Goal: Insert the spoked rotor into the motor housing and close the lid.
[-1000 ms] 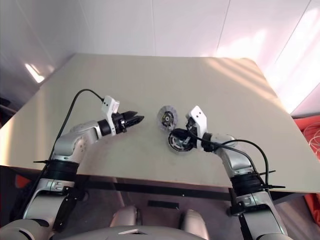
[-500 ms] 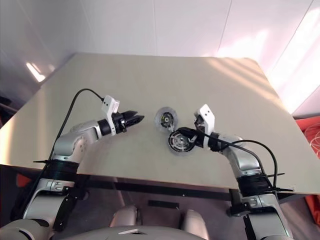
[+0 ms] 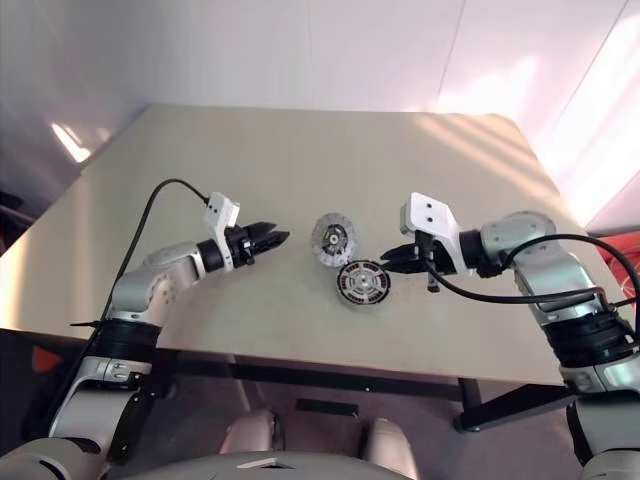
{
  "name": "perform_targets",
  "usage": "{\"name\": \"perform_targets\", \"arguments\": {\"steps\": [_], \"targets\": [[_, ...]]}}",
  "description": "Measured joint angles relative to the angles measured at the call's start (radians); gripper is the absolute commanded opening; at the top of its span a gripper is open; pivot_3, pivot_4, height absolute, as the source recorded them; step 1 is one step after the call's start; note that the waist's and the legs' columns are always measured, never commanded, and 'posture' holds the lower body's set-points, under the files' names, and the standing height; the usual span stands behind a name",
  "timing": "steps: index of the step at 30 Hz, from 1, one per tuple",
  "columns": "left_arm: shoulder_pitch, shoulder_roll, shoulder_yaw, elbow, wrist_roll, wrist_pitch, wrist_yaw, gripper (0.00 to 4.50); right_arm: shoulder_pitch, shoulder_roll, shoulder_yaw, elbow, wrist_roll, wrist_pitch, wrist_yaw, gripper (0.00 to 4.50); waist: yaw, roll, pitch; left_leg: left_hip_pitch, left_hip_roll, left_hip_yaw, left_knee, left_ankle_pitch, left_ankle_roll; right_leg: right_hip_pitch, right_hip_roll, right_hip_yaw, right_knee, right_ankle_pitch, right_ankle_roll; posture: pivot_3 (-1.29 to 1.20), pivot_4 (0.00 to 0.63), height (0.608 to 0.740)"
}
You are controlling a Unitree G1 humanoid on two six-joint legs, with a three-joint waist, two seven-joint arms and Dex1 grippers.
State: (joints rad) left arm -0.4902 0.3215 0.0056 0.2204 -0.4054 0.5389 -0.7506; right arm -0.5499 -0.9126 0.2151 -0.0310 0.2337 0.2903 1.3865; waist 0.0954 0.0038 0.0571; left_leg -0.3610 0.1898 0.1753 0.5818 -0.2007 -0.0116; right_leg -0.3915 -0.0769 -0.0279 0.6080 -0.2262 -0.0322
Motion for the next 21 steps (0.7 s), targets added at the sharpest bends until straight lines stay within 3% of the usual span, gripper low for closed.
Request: {"name": "perform_targets", "arguments": {"steps": [5,11,15,21], "targets": [[-0.006,-0.009,-0.006,0.018,0.007,-0.02,-0.004,2.66,-0.122,0.01,0.09,0.103,-0.114,-0.19,0.098,3.24,0.001,0.0,0.0,0.0,0.0,0.0,0.001,0.0,0.0,0.0,0.0,0.0,0.001,0.0,-0.001,0.0,0.0,0.74],[-0.007,-0.021,-0.006,0.039,0.012,-0.033,-0.004,2.66,-0.211,0.039,0.259,0.168,-0.195,-0.381,0.156,3.24,0.001,0.0,0.0,-0.012,0.002,0.0,0.016,-0.003,0.012,-0.009,0.0,-0.001,0.009,0.0,-0.001,0.0,0.0,0.74],[-0.007,-0.025,-0.004,0.039,0.013,-0.04,-0.003,2.66,-0.251,0.038,0.381,0.223,-0.233,-0.511,0.16,3.24,0.002,-0.001,0.001,-0.013,0.001,0.0,0.018,-0.003,0.012,-0.01,-0.002,0.0,0.01,0.0,-0.001,0.0,0.0,0.74],[0.019,-0.025,0.0,0.033,0.013,-0.041,0.011,2.66,-0.277,0.036,0.451,0.254,-0.255,-0.615,0.161,3.24,0.001,-0.001,0.001,-0.012,0.001,0.0,0.021,-0.004,0.007,-0.009,-0.002,0.0,0.015,0.0,-0.001,0.0,0.0,0.74]]}}
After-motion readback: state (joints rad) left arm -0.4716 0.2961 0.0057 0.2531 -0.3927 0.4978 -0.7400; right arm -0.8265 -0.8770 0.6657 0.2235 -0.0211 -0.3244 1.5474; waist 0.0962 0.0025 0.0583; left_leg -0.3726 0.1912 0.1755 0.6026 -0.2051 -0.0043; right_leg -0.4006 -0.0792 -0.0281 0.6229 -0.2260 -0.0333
